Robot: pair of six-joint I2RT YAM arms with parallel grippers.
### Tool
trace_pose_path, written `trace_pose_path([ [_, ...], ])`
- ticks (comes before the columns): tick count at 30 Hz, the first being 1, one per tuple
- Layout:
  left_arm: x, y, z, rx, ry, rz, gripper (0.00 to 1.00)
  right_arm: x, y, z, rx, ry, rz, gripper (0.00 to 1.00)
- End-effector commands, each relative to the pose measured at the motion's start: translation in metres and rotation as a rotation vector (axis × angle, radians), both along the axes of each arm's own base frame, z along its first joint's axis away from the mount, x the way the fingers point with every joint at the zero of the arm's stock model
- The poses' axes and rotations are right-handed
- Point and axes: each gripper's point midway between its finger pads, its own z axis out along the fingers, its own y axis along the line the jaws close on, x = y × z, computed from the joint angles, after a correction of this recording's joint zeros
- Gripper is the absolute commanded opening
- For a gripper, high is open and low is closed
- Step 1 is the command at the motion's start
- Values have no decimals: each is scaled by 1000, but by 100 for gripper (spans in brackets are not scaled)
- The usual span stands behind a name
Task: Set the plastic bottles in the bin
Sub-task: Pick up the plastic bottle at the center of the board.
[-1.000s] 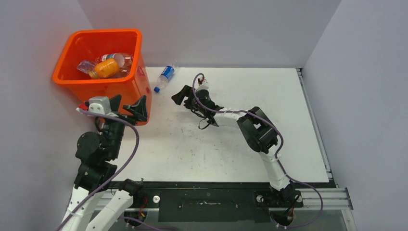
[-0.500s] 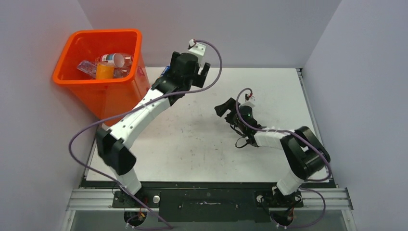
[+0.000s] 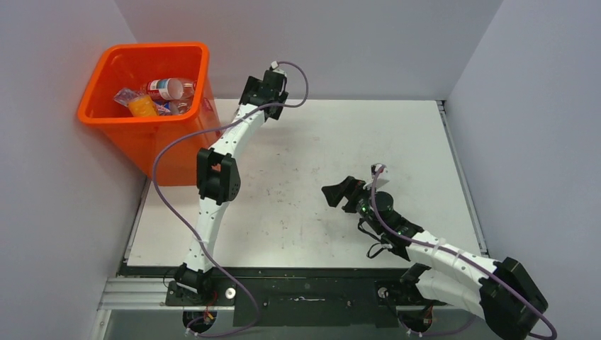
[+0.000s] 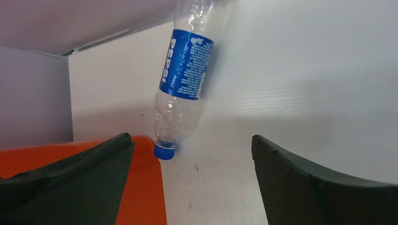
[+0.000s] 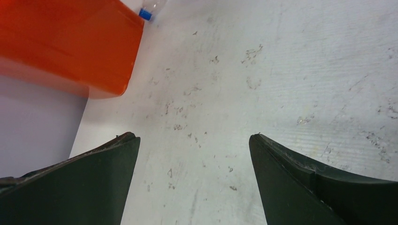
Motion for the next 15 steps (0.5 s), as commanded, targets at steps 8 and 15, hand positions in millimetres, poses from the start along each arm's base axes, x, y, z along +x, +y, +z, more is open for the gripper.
trace_pose_path([
  [8,50,29,-20,106,-94,-1,96,-35,-4,-12,-19,-3,74,90],
  [15,61,58,-69,81,-35,29,96,-35,-2,-6,-26,-22,90,90],
])
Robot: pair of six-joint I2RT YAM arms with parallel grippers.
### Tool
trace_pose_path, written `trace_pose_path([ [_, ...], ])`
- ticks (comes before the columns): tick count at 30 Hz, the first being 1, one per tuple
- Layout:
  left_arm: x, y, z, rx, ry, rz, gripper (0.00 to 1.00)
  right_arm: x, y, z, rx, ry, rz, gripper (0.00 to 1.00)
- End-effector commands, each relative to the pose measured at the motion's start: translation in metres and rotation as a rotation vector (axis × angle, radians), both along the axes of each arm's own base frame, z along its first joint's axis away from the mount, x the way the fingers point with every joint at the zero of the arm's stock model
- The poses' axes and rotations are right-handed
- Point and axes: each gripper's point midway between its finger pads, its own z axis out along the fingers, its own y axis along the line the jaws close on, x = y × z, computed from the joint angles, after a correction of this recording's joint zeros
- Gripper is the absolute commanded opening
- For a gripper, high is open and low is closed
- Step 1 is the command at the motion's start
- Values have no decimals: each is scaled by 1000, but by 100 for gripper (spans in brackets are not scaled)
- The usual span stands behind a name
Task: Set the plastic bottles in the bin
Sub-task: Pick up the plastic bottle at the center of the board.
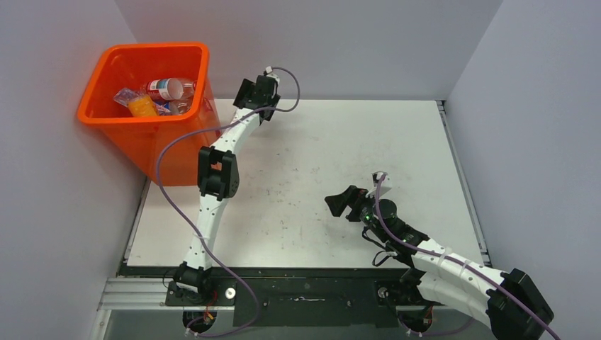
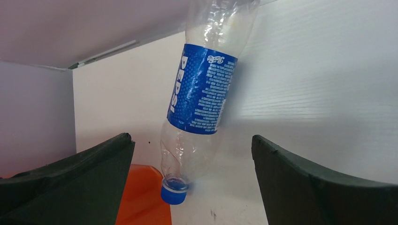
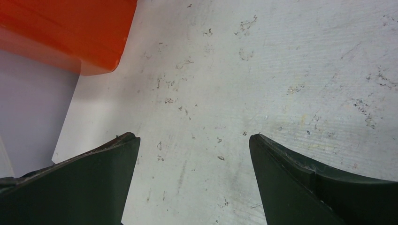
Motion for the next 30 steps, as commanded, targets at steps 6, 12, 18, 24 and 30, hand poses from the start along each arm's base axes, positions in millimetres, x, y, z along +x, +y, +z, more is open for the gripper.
trace_pose_path([
  [6,24,29,-41,-77,-4,31,96,3,8,18,12,-49,27,90],
  [12,24,27,-67,-141,35,21,98,6,9,16,6,-48,25,89],
  [18,21,13,-72,-214,49,-12,77,6,10,12,8,-41,26,90],
  [24,14,-2,-65,-255,47,-29,34,4,4,20,16,-52,9,90],
  [30,-6,-49,27,-328,-136,-114,24,3,-2,45,2,-119,8,90],
])
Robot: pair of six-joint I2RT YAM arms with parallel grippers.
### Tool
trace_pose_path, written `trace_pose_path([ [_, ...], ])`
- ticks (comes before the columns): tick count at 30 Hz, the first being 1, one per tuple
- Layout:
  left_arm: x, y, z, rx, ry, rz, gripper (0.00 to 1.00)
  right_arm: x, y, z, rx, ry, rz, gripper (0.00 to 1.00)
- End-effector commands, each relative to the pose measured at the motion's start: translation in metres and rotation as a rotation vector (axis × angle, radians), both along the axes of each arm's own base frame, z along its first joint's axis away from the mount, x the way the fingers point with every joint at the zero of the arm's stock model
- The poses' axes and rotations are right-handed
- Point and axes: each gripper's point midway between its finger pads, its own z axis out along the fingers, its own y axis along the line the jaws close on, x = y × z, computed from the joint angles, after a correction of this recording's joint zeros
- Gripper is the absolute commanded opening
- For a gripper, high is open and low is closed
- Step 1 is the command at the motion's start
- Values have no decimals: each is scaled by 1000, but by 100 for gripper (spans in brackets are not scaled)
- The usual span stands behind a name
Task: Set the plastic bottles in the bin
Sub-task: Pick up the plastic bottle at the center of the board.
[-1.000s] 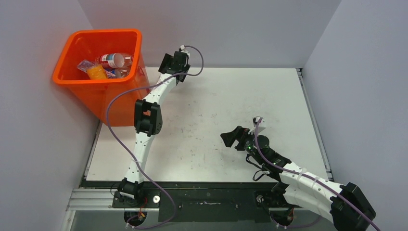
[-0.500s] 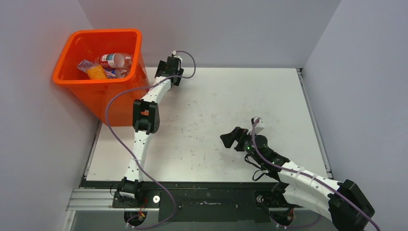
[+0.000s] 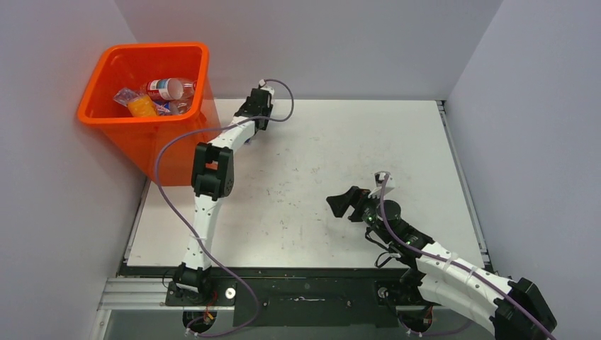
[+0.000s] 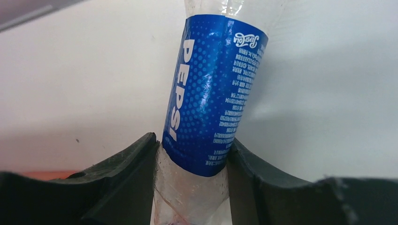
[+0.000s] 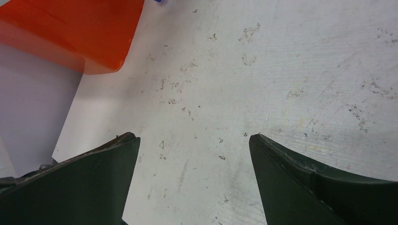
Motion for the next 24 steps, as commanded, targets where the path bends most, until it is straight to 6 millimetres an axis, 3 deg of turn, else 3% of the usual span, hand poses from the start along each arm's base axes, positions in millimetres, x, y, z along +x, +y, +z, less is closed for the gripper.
trace_pose_path([
  [1,-12,-64,127,-183,-250,-91,22,7,1,45,8,-114,1,90],
  [4,-46,-106,211,-405,-394,-164,18,8,3,60,5,-155,18,90],
  [5,-63,-125,235,-481,-440,-208,16,9,4,68,12,-175,20,90],
  [6,-87,-139,278,-583,-510,-266,15,10,4,76,19,-197,23,90],
  [8,-131,-161,321,-758,-579,-354,13,11,6,93,44,-241,27,90],
  [9,-152,-169,322,-845,-576,-391,12,11,7,101,63,-259,28,90],
  [14,-258,-179,382,-1401,-638,-542,3,4,16,146,185,-366,84,90],
  [18,-326,-186,401,-1619,-621,-656,0,-14,22,196,320,-500,158,90],
  [21,-363,-189,405,-1682,-610,-695,0,-31,23,227,394,-596,218,90],
  [24,-387,-191,407,-1707,-601,-714,0,-47,36,248,425,-659,320,90],
])
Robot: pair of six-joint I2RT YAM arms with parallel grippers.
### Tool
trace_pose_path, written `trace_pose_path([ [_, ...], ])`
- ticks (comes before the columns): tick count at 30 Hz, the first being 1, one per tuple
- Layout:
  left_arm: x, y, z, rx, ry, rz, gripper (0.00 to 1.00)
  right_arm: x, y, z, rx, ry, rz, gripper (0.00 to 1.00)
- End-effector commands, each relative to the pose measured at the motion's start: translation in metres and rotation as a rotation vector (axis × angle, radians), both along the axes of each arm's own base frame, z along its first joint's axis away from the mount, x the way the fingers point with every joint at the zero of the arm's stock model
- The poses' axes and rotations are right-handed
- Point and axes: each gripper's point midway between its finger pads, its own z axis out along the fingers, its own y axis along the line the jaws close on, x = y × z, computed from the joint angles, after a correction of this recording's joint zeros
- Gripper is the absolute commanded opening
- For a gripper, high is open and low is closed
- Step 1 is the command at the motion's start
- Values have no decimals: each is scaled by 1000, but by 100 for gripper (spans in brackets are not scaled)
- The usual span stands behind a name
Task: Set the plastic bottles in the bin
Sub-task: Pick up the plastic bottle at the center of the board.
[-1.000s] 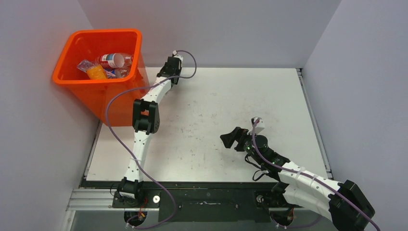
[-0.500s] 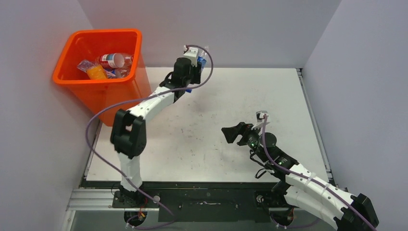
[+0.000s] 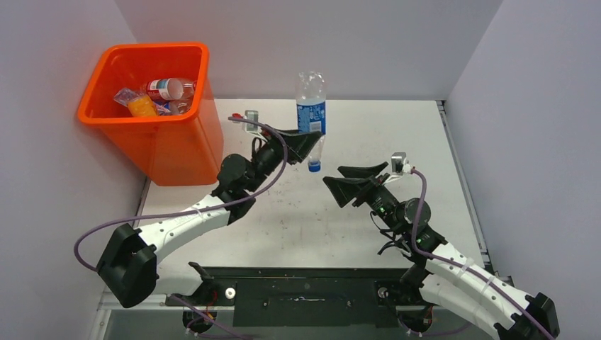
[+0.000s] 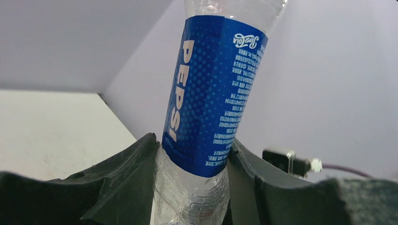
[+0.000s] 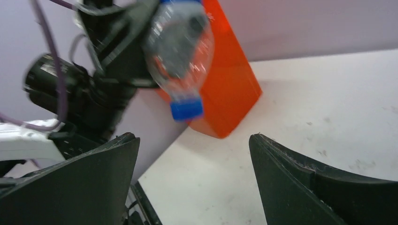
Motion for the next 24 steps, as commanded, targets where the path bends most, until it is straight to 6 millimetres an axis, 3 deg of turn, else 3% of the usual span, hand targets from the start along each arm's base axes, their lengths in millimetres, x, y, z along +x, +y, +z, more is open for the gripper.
trace_pose_path([
  [1,-53,7,46,-178,-79,-102,0,-39,17,87,135,-252,182,90],
  [4,-69,8,51,-211,-88,-128,0,-51,42,94,81,-270,247,90],
  [8,-82,11,56,-224,-104,-148,0,-58,65,85,-4,-253,247,91],
  [10,-84,15,58,-239,-100,-136,0,-58,69,81,-19,-239,233,97],
  [24,-118,23,64,-293,-94,-208,0,-36,78,65,-66,-192,118,84],
])
